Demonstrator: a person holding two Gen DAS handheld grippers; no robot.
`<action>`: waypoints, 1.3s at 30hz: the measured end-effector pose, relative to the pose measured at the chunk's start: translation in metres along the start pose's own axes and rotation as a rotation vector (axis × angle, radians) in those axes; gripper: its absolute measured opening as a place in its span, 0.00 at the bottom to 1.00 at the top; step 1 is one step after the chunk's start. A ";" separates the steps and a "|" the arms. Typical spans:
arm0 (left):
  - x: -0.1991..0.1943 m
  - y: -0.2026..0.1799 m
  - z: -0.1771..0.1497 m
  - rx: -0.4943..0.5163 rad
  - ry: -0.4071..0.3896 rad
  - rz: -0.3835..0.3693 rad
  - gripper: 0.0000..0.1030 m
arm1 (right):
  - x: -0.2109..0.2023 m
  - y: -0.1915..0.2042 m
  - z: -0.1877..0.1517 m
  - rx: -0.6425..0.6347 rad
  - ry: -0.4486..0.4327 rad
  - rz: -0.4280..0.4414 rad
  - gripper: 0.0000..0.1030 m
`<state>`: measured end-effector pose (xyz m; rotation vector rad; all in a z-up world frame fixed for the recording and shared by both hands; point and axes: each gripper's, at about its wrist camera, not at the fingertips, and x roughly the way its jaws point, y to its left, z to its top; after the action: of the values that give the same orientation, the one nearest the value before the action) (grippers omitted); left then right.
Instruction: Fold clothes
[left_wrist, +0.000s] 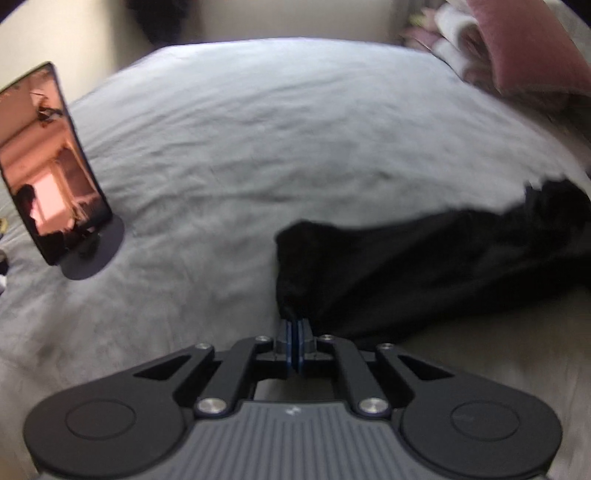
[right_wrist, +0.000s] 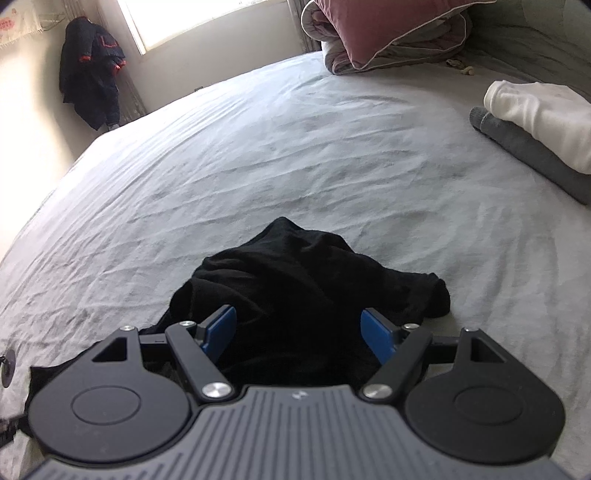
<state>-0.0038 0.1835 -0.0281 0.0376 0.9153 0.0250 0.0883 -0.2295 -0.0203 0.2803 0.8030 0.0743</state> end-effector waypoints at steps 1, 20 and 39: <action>-0.002 0.001 -0.002 0.017 -0.004 -0.014 0.04 | 0.001 0.000 0.000 -0.003 0.005 -0.005 0.76; 0.045 -0.046 0.055 0.046 -0.181 -0.210 0.49 | 0.014 -0.024 0.007 0.021 -0.069 -0.051 0.81; 0.005 -0.059 0.046 0.063 -0.213 -0.187 0.01 | -0.022 -0.014 0.004 -0.124 -0.104 0.003 0.06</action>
<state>0.0361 0.1236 -0.0068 0.0129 0.7033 -0.1790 0.0753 -0.2480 -0.0058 0.1664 0.6913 0.1107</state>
